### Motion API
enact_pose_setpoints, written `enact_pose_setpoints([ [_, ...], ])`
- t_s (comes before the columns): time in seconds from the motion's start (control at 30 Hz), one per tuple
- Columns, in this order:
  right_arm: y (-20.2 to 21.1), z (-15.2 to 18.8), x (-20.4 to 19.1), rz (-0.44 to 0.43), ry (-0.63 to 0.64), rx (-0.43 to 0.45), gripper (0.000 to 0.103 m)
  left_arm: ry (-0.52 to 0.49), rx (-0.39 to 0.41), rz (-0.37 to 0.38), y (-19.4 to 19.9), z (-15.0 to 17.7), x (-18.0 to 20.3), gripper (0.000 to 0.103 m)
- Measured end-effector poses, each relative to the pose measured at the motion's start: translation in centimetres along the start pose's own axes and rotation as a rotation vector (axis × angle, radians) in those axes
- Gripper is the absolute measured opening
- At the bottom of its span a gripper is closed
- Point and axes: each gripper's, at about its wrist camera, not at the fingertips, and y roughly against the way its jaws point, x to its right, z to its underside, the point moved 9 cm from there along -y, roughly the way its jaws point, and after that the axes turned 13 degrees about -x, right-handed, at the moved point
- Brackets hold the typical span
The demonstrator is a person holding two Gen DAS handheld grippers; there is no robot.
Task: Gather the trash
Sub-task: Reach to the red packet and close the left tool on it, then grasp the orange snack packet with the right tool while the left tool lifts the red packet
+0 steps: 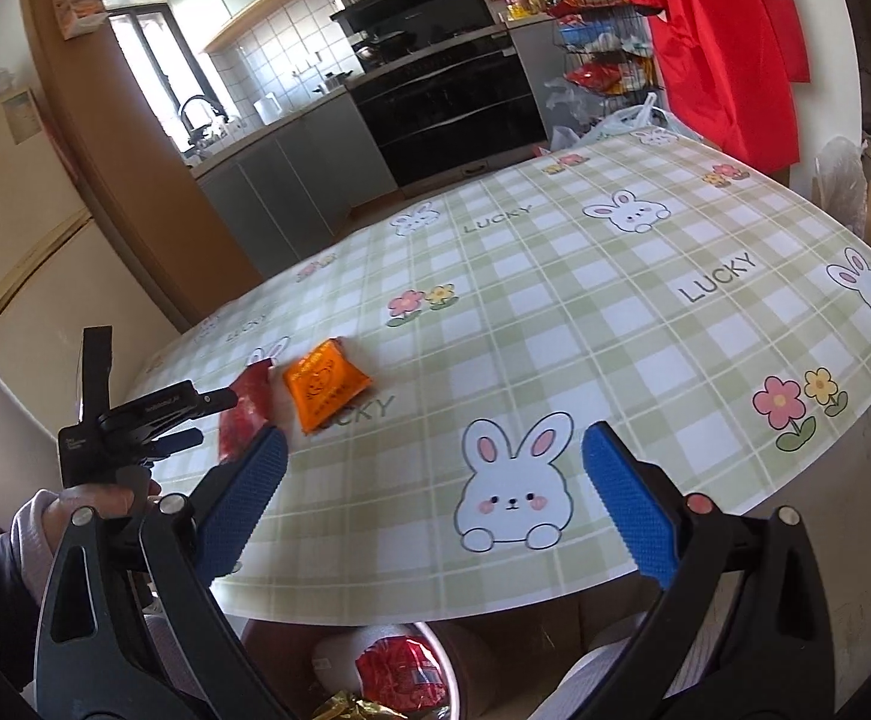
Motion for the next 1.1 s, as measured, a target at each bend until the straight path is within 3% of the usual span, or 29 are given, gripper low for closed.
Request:
enact_pose_setpoints([
  [0.07,-0.5,-0.2,0.7,0.014,-0.010,-0.009,0.097,0.012,-0.006,-0.056,-1.1,-0.6,-0.5,0.088],
  [0.3,-1.9,-0.3,0.8,0.059,0.011,-0.049,0.097,0.018,-0.051,-0.046,-3.3,-1.4,-0.7,0.090],
  [0.47,-3.2,-0.4,-0.7,0.055,0.037,-0.078,0.097,-0.013,-0.049,-0.083,-3.3,-1.6,-1.5,0.089],
  [0.5,-3.4,-0.5,-1.2,0.055,0.051,-0.082,0.097,-0.020,-0.049,-0.084,-3.1,-1.6,-1.6,0.083],
  [0.63,-4.5,-1.6,-3.7,0.068,0.152,-0.091,0.097,-0.076,-0.069,-0.041,-2.4,-1.4,-2.1,0.040],
  [0.67,-4.9,-2.0,-4.4,0.070,0.184,-0.095,0.097,-0.079,-0.072,-0.023,-2.1,-1.4,-2.6,0.036],
  [0.73,-5.7,-2.8,-5.9,0.059,0.241,-0.102,0.097,-0.075,-0.071,-0.007,-1.4,-1.3,-3.4,0.018],
  [0.8,-6.8,-3.5,-7.5,0.036,0.305,-0.106,0.097,-0.079,-0.060,-0.006,-0.6,-1.1,-4.4,0.006],
  [0.87,-8.0,-4.4,-9.1,0.035,0.377,-0.111,0.097,-0.053,-0.055,0.013,-0.1,-1.0,-5.3,0.006],
  [0.9,-8.6,-4.8,-9.6,0.050,0.410,-0.117,0.097,-0.032,-0.056,0.024,0.0,-1.1,-5.6,0.007],
  [0.97,-9.7,-5.4,-10.6,0.078,0.457,-0.127,0.097,0.019,-0.053,0.065,0.2,-1.4,-5.7,0.042],
  [1.0,-10.2,-5.7,-10.9,0.082,0.467,-0.128,0.097,0.046,-0.033,0.087,0.5,-1.7,-5.7,0.083],
  [1.03,-10.5,-5.9,-11.1,0.081,0.470,-0.128,0.097,0.072,0.000,0.096,0.8,-2.0,-5.6,0.095],
  [1.1,-11.3,-6.2,-11.3,0.074,0.468,-0.133,0.097,0.076,0.025,0.112,0.7,-2.6,-4.5,0.097],
])
